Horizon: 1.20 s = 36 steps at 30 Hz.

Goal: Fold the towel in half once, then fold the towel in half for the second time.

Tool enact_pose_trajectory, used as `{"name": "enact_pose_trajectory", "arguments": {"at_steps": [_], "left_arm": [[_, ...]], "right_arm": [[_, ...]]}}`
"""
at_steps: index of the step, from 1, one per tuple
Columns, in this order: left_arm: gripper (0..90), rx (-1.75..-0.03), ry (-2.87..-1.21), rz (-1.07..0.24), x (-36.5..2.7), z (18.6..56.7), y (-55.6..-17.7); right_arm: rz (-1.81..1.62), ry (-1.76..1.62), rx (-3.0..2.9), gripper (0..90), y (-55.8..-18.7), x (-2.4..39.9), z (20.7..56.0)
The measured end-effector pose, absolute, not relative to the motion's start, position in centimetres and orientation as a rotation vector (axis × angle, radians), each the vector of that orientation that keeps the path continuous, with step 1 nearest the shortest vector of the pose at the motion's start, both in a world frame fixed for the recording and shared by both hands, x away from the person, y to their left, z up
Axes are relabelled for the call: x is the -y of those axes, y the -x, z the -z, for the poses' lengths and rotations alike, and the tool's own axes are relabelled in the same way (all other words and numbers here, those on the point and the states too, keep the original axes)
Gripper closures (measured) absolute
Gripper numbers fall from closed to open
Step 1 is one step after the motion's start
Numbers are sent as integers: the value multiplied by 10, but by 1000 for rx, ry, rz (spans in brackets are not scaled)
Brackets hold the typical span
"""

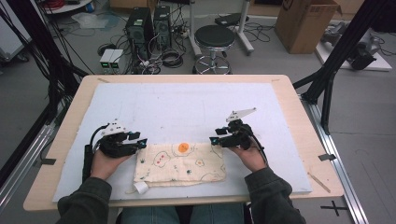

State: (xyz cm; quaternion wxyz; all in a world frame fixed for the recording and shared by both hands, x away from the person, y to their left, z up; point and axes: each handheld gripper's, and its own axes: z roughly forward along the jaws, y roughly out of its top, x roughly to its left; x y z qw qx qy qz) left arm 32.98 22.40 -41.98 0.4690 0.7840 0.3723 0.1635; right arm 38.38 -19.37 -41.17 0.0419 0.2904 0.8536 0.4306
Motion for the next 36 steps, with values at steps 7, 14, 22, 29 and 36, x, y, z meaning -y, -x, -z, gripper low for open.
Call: {"name": "enact_pose_trajectory", "arguments": {"at_steps": [7, 14, 22, 29, 36], "left_arm": [[527, -910, -1934, -404, -222, 421, -330], [528, -924, -1943, -401, -222, 423, -333], [535, -942, -1939, -397, -221, 426, -335], [555, -956, -2000, -379, -216, 432, -339], [576, -962, -2084, -362, -211, 439, -343]], "right_arm": [[-1293, -887, -2626, 503, -383, 193, 412], [-1283, -906, -2629, 539, -385, 196, 416], [-1249, -925, -2639, 561, -386, 197, 420], [-1248, -940, -2656, 571, -388, 198, 425], [-1215, -957, -2673, 599, -386, 202, 431]]}}
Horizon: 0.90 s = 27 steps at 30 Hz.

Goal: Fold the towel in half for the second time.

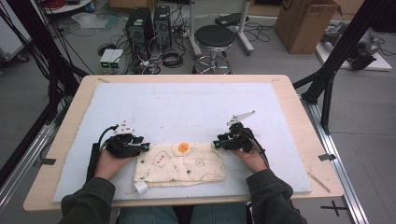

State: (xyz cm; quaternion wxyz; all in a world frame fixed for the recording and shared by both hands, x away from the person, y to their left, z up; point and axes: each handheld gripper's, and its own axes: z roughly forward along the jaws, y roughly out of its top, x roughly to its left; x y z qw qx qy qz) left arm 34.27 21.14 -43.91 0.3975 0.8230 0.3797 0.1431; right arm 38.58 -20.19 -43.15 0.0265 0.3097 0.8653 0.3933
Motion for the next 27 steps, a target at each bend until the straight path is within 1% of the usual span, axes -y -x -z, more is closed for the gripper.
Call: {"name": "enact_pose_trajectory", "arguments": {"at_steps": [4, 11, 12, 14, 15, 17, 19, 22, 27], "left_arm": [[594, -946, -2120, -359, -210, 440, -343], [633, -936, -2123, -346, -209, 440, -341], [647, -937, -2118, -341, -209, 441, -340], [687, -927, -2120, -334, -208, 441, -340], [706, -915, -2126, -329, -208, 440, -339], [770, -896, -2132, -323, -207, 440, -339], [806, -896, -2133, -319, -206, 440, -338], [834, -897, -2129, -318, -207, 440, -337], [851, -913, -2117, -360, -209, 439, -337]], "right_arm": [[-1210, -963, -2673, 621, -385, 205, 435], [-1192, -945, -2688, 659, -384, 203, 438], [-1179, -944, -2694, 671, -383, 202, 438], [-1172, -910, -2703, 734, -383, 200, 438], [-1170, -906, -2705, 737, -382, 200, 438], [-1181, -902, -2718, 784, -383, 200, 438], [-1186, -908, -2722, 801, -383, 201, 439], [-1200, -923, -2736, 829, -383, 202, 439], [-1204, -932, -2728, 840, -384, 205, 437]]}}
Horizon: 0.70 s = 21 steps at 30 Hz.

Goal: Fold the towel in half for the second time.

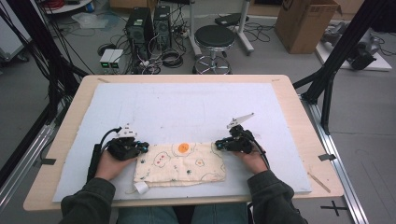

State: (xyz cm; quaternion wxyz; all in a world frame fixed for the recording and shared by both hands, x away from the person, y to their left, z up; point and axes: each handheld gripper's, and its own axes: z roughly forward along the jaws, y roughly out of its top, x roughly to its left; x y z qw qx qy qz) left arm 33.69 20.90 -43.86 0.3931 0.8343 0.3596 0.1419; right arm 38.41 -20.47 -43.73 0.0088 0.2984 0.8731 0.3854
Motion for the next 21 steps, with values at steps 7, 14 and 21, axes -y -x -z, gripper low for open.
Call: {"name": "enact_pose_trajectory", "arguments": {"at_steps": [7, 14, 21], "left_arm": [[855, -911, -2077, -418, -211, 434, -336], [856, -924, -2056, -445, -211, 433, -335], [856, -928, -2046, -452, -212, 432, -336]], "right_arm": [[-1243, -939, -2688, 842, -383, 209, 433], [-1246, -941, -2675, 843, -384, 210, 432], [-1253, -945, -2668, 843, -385, 210, 432]]}}
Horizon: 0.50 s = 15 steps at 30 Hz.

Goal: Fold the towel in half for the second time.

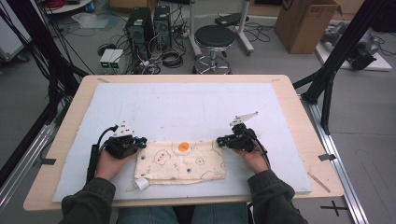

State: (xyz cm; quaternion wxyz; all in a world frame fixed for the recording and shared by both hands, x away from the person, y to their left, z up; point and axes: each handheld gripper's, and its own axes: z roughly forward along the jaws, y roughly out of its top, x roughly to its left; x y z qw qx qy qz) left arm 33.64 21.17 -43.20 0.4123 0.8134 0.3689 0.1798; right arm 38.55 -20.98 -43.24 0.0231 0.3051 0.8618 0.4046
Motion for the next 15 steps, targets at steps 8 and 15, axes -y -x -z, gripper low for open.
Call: {"name": "enact_pose_trajectory", "arguments": {"at_steps": [8, 15], "left_arm": [[856, -965, -2009, -423, -213, 430, -349], [857, -978, -1983, -408, -211, 425, -362]], "right_arm": [[-1279, -963, -2666, 842, -395, 211, 427], [-1298, -1001, -2668, 843, -407, 216, 429]]}}
